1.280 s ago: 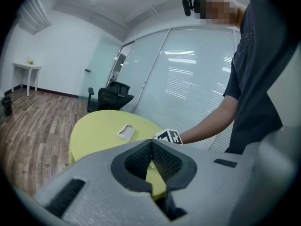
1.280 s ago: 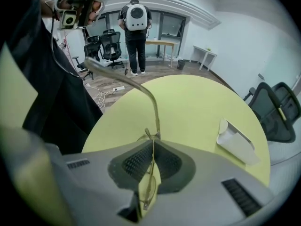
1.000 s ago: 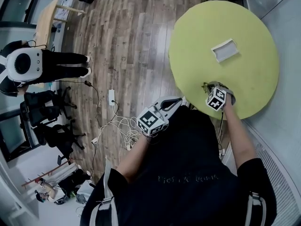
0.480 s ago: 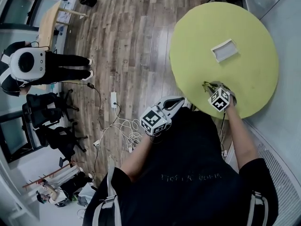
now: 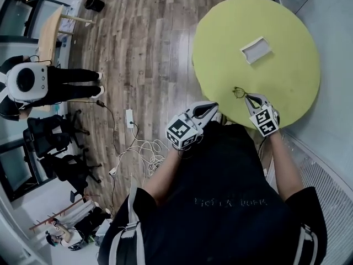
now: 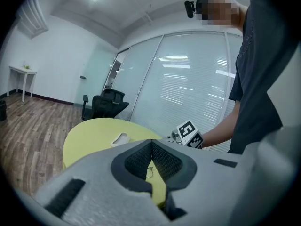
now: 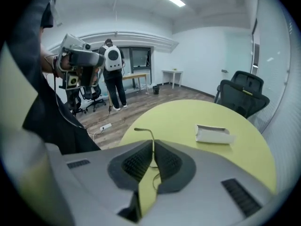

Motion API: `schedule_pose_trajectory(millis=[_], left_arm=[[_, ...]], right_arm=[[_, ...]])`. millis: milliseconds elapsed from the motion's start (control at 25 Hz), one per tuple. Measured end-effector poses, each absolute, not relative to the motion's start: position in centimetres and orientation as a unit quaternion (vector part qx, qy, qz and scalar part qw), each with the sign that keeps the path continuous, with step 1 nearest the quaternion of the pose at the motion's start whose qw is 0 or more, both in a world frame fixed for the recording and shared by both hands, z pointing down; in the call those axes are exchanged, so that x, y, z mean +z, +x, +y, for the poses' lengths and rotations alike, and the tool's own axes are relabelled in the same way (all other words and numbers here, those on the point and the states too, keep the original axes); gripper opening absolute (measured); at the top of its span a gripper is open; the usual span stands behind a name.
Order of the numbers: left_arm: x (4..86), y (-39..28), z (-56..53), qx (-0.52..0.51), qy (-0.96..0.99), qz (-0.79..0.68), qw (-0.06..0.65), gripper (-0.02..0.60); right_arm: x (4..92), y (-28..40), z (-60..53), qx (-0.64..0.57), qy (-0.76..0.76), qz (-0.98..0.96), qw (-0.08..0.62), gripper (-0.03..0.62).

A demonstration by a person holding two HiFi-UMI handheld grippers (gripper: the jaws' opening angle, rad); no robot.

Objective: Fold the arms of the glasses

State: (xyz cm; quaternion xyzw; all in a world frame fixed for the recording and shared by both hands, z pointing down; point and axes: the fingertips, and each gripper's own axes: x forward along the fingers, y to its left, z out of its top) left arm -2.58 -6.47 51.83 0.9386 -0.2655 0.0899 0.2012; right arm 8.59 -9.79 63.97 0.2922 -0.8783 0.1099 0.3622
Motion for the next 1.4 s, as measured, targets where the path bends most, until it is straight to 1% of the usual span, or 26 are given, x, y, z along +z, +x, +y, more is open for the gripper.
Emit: schedule_pose_trajectory(millis=[280, 640, 760, 1040, 1240, 1400], left_arm=[[51.5, -2.0, -6.7, 0.084, 0.944, -0.255, 0.189, 0.018], [50.9, -2.0, -6.9, 0.077, 0.948, -0.251, 0.179, 0.018], [50.7, -2.0, -6.7, 0.078, 0.949, -0.252, 0.175, 0.018], [50.8, -2.4, -6.5, 0.073, 0.946, -0.261, 0.181, 0.018], [51.1, -3.2, -6.4, 0.073, 0.943, -0.268, 0.182, 0.018], [51.4, -3.5, -6.7, 0.073, 0.940, -0.273, 0.189, 0.018]], right_arm=[[60.2, 8.2, -8.1, 0.134, 0.335, -0.885, 0.294, 0.034], [55.7, 7.6, -7.0, 0.139, 0.367, -0.891, 0.230, 0.032], [55.2, 7.4, -6.6, 0.139, 0.368, -0.890, 0.231, 0.032], [56.3, 6.7, -6.5, 0.156, 0.368, -0.879, 0.261, 0.035], [56.3, 5.2, -6.4, 0.155, 0.360, -0.882, 0.262, 0.035], [57.5, 5.0, -6.8, 0.162, 0.361, -0.874, 0.282, 0.035]])
